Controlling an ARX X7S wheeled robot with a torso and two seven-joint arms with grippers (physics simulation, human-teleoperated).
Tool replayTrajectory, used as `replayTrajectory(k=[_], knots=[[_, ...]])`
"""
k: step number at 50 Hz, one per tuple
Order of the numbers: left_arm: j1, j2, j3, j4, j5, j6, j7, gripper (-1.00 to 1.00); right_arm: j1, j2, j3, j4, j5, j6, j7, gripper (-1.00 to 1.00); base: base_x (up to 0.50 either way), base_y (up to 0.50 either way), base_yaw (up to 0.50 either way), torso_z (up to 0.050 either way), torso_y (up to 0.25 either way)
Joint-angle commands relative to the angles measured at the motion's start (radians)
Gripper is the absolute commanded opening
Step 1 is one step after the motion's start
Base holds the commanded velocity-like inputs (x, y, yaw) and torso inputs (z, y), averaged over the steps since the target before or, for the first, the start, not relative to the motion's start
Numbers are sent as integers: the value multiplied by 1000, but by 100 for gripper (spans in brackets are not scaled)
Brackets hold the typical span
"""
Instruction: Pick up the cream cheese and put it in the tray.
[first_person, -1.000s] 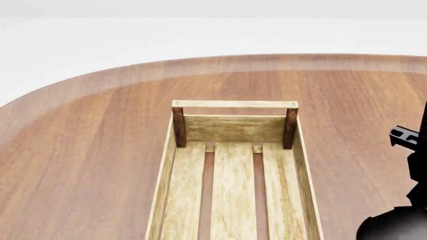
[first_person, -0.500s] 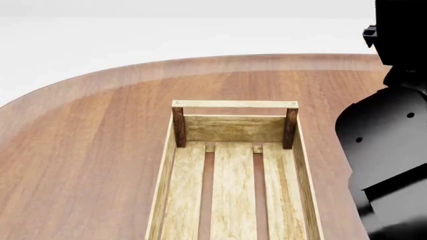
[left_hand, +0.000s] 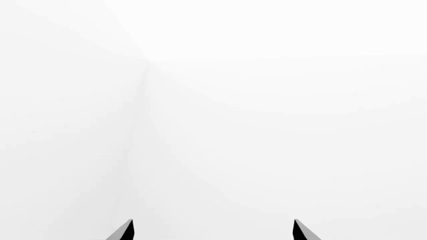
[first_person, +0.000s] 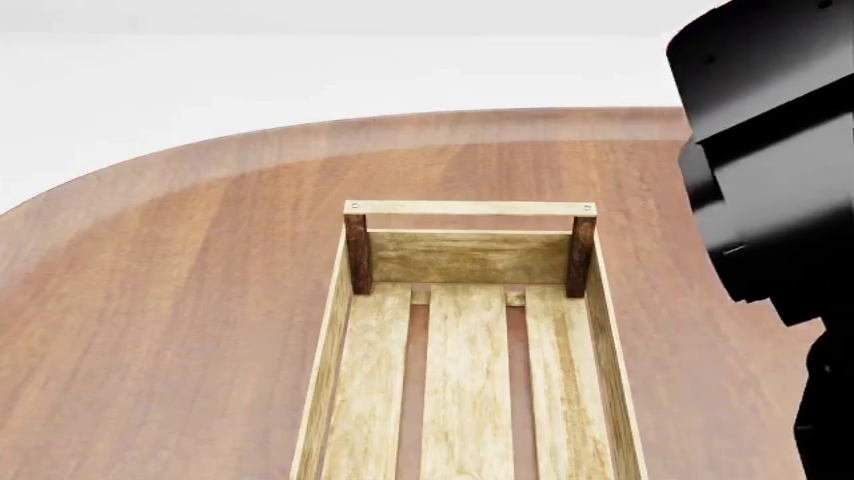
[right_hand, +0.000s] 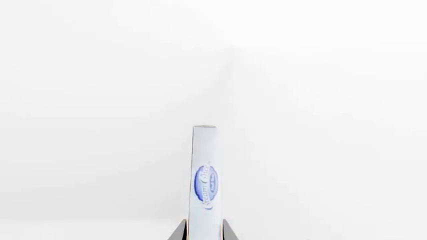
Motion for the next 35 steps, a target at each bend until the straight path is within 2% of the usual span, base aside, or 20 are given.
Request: replayTrajectory(k=[1, 14, 35], knots=[[-1, -4, 2, 1, -4, 2, -2, 100, 115, -63, -1, 159, 8, -12, -86, -100, 0, 0, 0, 0, 0], [-3, -4, 8, -2, 3, -1, -4, 100, 123, -60, 79, 203, 35, 16, -63, -100, 0, 0, 0, 0, 1], [2, -12, 10, 6, 0, 2, -9, 100, 134, 0, 55, 60, 118, 63, -205, -100, 0, 0, 0, 0, 0]])
